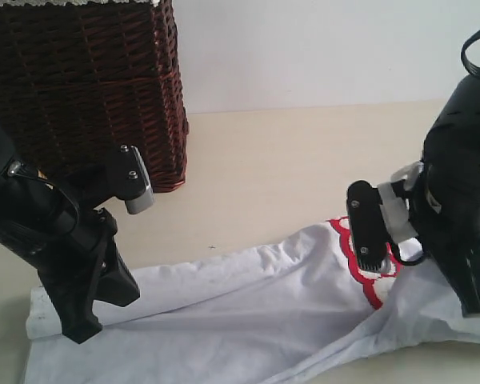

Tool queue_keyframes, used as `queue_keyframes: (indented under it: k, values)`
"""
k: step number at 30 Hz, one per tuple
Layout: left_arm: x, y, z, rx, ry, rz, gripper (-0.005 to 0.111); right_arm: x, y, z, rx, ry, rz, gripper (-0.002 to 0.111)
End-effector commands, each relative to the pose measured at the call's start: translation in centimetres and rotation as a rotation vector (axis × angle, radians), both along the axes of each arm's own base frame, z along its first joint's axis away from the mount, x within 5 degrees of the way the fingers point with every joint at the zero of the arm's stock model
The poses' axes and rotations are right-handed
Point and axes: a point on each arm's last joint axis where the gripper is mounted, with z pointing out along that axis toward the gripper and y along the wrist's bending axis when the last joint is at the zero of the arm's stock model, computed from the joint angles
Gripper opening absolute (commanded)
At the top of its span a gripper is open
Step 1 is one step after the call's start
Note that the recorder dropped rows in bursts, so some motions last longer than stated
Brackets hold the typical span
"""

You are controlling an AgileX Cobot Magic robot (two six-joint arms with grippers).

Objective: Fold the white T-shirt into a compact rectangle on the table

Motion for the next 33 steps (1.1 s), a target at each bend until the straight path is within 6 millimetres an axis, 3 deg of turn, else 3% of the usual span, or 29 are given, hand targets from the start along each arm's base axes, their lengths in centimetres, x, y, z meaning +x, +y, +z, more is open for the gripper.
queue_keyframes:
  k: [1,5,12,16,21,28,33]
  values:
    - [0.0,-0.2,0.2,-0.014,-0.007,0.007,0.001,1.8,1.7,0.5,0.082,-0.154,0.262,0.0]
    - [0.0,-0.2,0.2,-0.014,-0.009,0.008,0.001,2.2,2.5,-0.4,0.118,-0.143,0.335,0.003]
    - [0.2,-0.2,0.2,-0.009,-0.028,0.008,0.001,1.5,2.8,-2.1,0.113,0.013,0.377,0.036]
    - [0.2,-0.2,0.2,-0.009,-0.036,0.009,0.001,1.2,2.4,-1.7,0.106,0.026,0.333,0.044]
    - [0.2,-0.1,0.2,-0.008,-0.034,0.013,0.001,0.9,2.3,0.4,0.195,-0.074,0.23,0.044]
    - [0.2,-0.1,0.2,-0.006,-0.027,0.012,0.001,-0.4,1.9,5.3,0.409,-0.285,0.068,0.04]
    - [0.1,-0.1,0.1,-0.005,-0.024,0.011,0.001,-1.0,1.6,4.6,0.43,-0.213,-0.098,0.021]
